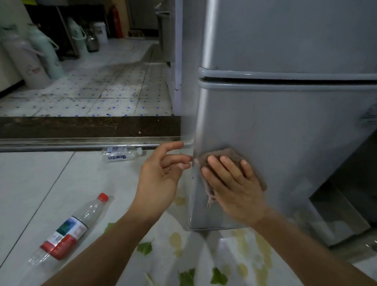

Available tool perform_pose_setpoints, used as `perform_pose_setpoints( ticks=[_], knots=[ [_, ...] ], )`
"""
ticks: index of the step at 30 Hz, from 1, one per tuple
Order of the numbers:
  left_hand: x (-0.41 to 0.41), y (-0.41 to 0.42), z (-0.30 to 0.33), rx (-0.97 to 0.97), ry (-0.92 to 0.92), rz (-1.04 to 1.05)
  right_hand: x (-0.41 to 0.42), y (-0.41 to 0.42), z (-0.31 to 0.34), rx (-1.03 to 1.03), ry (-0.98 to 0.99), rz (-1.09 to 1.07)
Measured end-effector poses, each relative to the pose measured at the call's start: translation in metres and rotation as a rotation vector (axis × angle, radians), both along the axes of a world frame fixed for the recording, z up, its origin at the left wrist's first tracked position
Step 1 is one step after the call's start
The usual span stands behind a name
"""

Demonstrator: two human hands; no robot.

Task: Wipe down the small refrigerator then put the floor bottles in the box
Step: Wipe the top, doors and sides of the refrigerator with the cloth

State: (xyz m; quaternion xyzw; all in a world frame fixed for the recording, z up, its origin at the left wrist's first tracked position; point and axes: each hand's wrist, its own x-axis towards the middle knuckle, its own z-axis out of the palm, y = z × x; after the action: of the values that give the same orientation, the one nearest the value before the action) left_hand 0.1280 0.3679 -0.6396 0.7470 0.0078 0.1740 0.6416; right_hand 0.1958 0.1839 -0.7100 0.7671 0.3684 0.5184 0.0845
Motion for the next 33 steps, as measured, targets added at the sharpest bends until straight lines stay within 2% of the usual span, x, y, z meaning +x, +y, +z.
perform_pose_setpoints(
  ticks=[2,6,9,12,16,19,23,26,31,33],
  knots=[
    [-0.003,0.004,-0.002,0.018,0.023,0.033,0.001,-0.002,0.015,-0.016,0.017,0.044],
    [-0.006,0.013,-0.01,0.072,0.075,0.085,0.009,0.023,0.082,0.157,-0.044,0.104],
    [-0.007,0.02,-0.015,0.113,0.087,0.121,0.011,0.039,0.099,0.171,-0.087,0.109],
    [-0.007,0.027,-0.022,0.116,0.092,0.175,0.008,0.033,0.068,-0.021,-0.091,0.1],
    [-0.008,0.035,-0.035,0.124,0.13,0.214,0.01,0.021,0.003,-0.472,-0.013,0.088],
    [-0.01,0.037,-0.042,0.148,0.147,0.217,0.009,0.02,-0.03,-0.639,0.036,-0.02],
    [-0.015,0.031,-0.043,0.152,0.154,0.197,0.004,0.011,-0.041,-0.802,0.022,-0.002],
    [-0.016,0.024,-0.04,0.168,0.132,0.176,0.005,0.0,-0.024,-0.738,-0.001,0.099],
    [-0.013,0.005,-0.037,0.219,0.128,0.161,0.026,-0.026,0.049,-0.325,-0.17,0.133],
    [-0.01,-0.003,-0.035,0.234,0.136,0.147,0.028,-0.035,0.06,-0.167,-0.17,0.131]
  ],
)
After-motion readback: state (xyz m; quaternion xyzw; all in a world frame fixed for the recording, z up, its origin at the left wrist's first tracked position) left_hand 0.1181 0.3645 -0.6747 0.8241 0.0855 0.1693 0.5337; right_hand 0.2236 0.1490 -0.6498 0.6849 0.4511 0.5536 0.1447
